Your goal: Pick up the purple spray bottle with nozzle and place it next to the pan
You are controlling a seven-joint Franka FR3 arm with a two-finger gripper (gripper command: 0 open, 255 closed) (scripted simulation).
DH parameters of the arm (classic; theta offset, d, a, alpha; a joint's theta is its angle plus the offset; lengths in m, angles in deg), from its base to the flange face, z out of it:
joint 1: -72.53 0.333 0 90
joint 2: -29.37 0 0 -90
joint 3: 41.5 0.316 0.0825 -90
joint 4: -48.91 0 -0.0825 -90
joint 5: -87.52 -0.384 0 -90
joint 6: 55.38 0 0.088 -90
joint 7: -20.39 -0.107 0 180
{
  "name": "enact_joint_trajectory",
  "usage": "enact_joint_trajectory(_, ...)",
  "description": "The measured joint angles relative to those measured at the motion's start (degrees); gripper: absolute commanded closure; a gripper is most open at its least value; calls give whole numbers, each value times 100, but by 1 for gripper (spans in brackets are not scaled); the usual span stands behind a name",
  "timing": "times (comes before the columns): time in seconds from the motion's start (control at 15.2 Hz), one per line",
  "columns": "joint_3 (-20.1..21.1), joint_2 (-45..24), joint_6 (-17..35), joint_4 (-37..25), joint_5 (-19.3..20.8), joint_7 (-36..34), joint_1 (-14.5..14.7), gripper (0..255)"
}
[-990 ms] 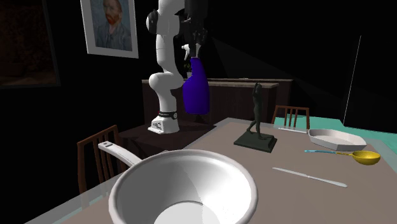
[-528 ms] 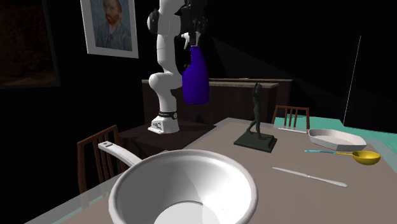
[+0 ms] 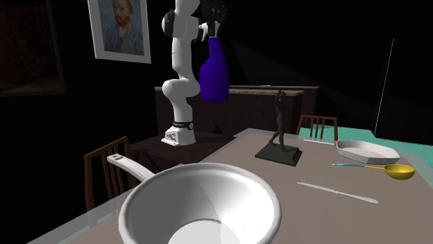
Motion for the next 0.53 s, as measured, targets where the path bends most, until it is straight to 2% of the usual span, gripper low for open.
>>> enact_joint_trajectory(0.53, 684, 904, 494, 1336, 364, -1261, 587, 255)
